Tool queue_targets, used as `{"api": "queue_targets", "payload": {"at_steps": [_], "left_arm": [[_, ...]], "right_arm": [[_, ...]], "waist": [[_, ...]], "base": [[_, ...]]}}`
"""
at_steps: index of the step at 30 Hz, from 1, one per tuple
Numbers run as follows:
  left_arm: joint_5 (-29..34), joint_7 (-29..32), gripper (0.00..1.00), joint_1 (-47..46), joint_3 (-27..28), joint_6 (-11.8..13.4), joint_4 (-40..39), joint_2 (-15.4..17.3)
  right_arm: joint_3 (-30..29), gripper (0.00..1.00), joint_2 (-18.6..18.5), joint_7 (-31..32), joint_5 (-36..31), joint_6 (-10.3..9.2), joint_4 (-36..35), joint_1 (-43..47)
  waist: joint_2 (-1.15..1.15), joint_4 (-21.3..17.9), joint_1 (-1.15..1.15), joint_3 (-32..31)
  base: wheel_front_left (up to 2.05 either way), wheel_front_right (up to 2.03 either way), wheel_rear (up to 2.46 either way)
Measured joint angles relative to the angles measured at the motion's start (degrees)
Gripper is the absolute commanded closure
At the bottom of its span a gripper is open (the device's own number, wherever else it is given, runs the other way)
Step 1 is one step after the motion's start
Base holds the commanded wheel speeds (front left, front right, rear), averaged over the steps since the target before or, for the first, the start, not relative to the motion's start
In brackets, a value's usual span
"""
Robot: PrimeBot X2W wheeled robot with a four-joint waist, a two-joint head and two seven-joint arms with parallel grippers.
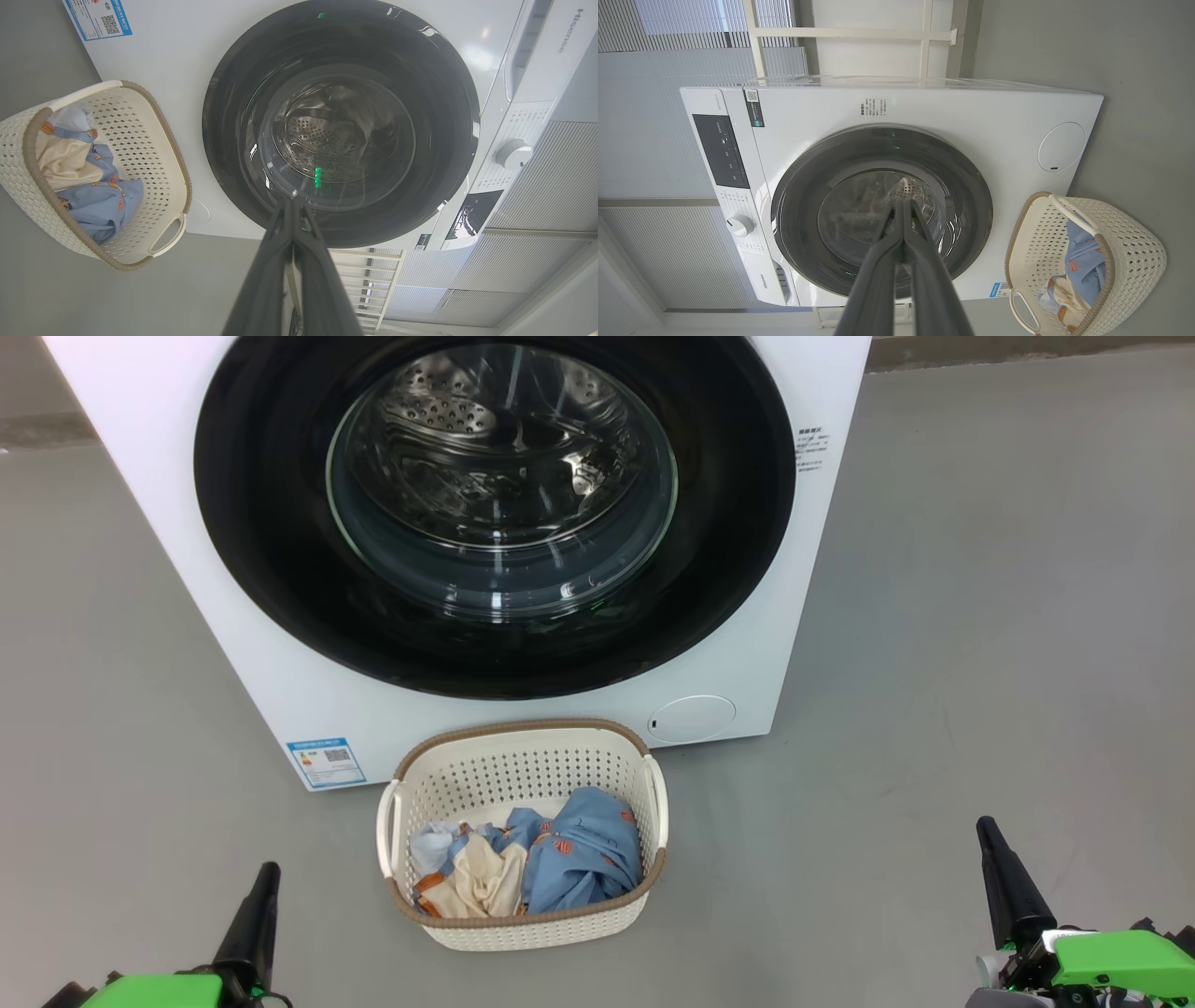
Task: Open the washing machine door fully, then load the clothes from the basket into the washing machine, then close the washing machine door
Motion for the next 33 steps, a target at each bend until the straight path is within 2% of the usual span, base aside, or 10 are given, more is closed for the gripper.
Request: {"api": "queue_targets", "payload": {"at_steps": [33], "left_arm": [[0.0, 0.0, 1.00, 0.0, 0.0, 0.0, 0.0, 0.0]], "right_arm": [[0.0, 1.00, 0.0, 0.0, 0.0, 0.00, 0.0, 0.0]], "waist": [[0.00, 0.0, 0.00, 0.0]], "base": [[0.00, 0.00, 0.00]]}}
